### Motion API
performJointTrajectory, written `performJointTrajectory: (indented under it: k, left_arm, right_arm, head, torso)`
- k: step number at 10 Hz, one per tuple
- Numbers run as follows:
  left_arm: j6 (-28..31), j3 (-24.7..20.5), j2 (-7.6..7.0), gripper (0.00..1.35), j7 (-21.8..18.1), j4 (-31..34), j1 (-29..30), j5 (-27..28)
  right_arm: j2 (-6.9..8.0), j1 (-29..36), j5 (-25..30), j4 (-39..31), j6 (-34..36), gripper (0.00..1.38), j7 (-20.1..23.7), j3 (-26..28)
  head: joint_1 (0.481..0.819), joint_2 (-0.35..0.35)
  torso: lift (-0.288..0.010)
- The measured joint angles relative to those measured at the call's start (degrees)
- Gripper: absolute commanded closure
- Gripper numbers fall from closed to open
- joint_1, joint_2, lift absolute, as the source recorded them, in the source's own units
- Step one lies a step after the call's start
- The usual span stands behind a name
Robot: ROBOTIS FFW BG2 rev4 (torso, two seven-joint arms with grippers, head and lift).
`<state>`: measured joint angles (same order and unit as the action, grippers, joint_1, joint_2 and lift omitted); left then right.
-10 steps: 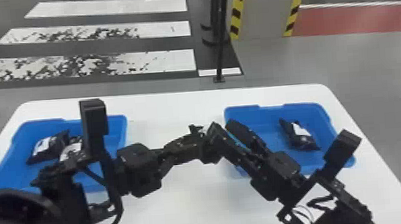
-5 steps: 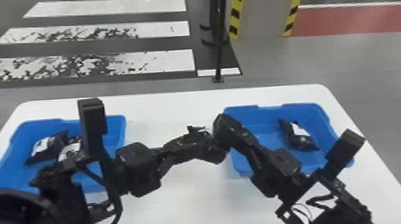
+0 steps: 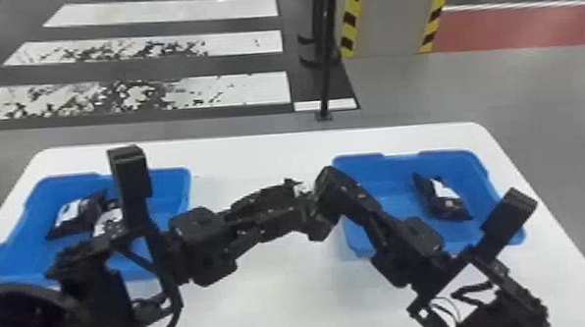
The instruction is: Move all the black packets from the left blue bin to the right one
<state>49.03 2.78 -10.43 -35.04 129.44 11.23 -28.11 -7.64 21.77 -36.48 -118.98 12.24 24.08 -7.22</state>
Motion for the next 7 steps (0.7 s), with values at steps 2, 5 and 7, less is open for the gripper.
performJointTrajectory:
  k: [2, 5, 7]
  left_arm:
    - [-1.03, -1.83, 0.50, 0.16, -0.01, 0.00, 1.95, -1.30]
    - [-2.72, -3.68, 0.99, 0.16, -0.02, 0.78, 4.46, -3.32]
    - [-3.54, -4.94, 1.32, 0.16, -0.02, 1.43, 5.60, -3.42]
  right_arm:
    - [-0.34, -2.24, 0.02, 2.25, -0.01, 1.27, -0.10, 2.25]
    - [-0.89, -8.16, 0.95, 10.57, -0.01, 1.27, -0.45, 5.75]
    - [-1.11, -12.84, 4.76, 18.50, -0.01, 1.23, -0.90, 7.97]
  head:
    - [0.695, -0.057]
    - [0.695, -0.100]
    - [0.695, -0.122]
  torso:
    - [-0.140]
    - [-0.140]
    - [-0.140]
